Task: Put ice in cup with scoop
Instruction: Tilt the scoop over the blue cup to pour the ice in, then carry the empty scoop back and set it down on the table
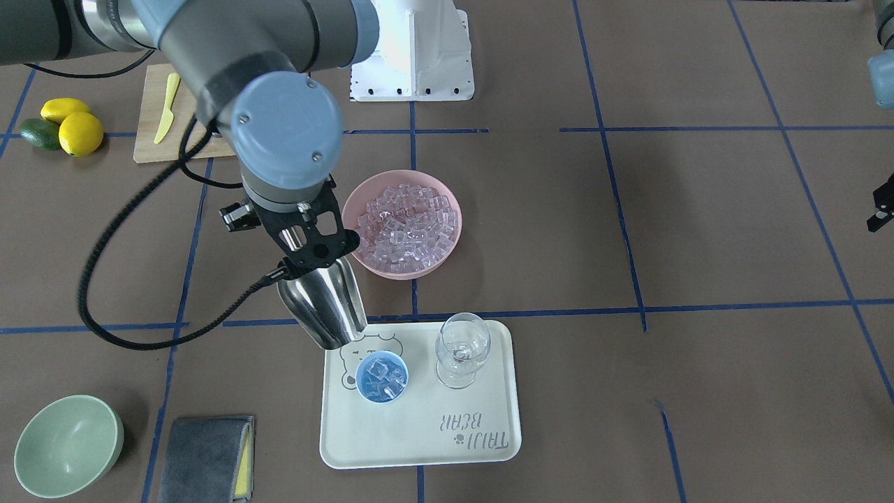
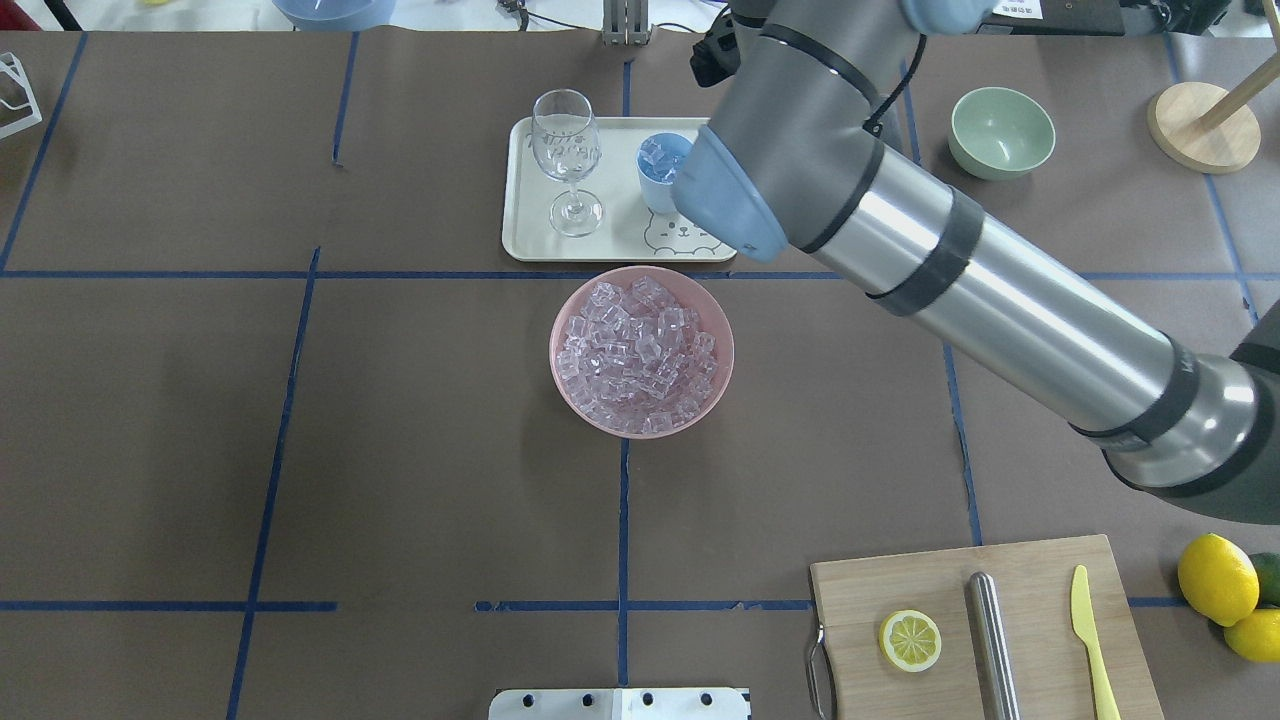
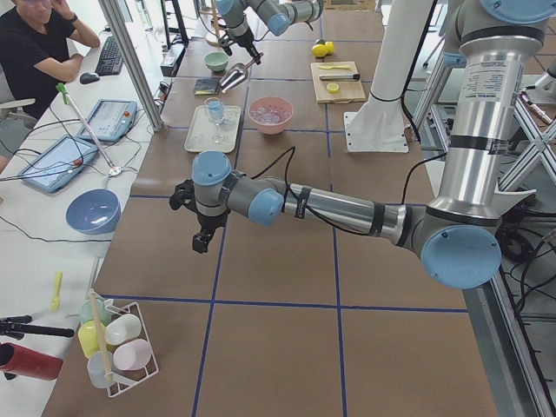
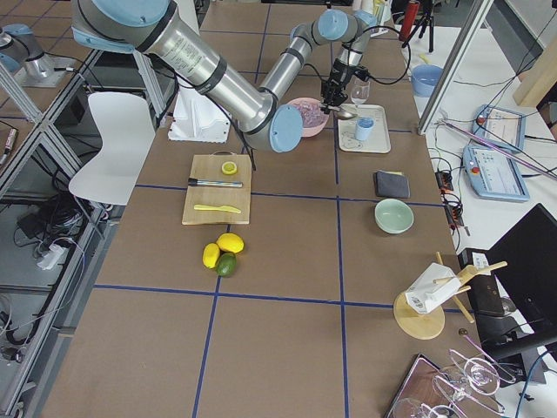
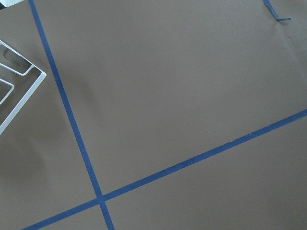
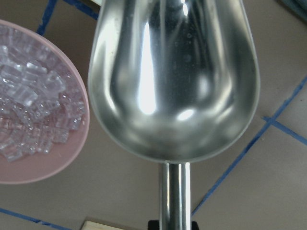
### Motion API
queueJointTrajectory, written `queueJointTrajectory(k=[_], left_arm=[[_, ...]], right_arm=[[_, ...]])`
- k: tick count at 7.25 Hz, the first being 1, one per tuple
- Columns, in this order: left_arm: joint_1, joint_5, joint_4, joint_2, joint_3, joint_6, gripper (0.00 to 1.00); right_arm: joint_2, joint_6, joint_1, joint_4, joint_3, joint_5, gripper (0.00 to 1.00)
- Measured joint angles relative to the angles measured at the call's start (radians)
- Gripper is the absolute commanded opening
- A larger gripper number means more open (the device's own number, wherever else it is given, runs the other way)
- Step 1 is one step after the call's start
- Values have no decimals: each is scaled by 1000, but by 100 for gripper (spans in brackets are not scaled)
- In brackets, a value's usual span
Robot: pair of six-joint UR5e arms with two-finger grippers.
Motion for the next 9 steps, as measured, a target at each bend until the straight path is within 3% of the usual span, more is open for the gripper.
queueJointTrajectory(k=[2,3,7,9], left_arm=[[0,0,2,0,2,0,100],[0,0,2,1,2,0,100],[2,-1,1,-3,25,-3,100],[3,-1,1,-7,31,-4,100]], right_arm=[[-175,1,63,-13,233,0,0],[-233,2,91,-11,290,-2,0],[-407,34,205,-11,350,5,0],[-488,151,207,5,367,14,0]])
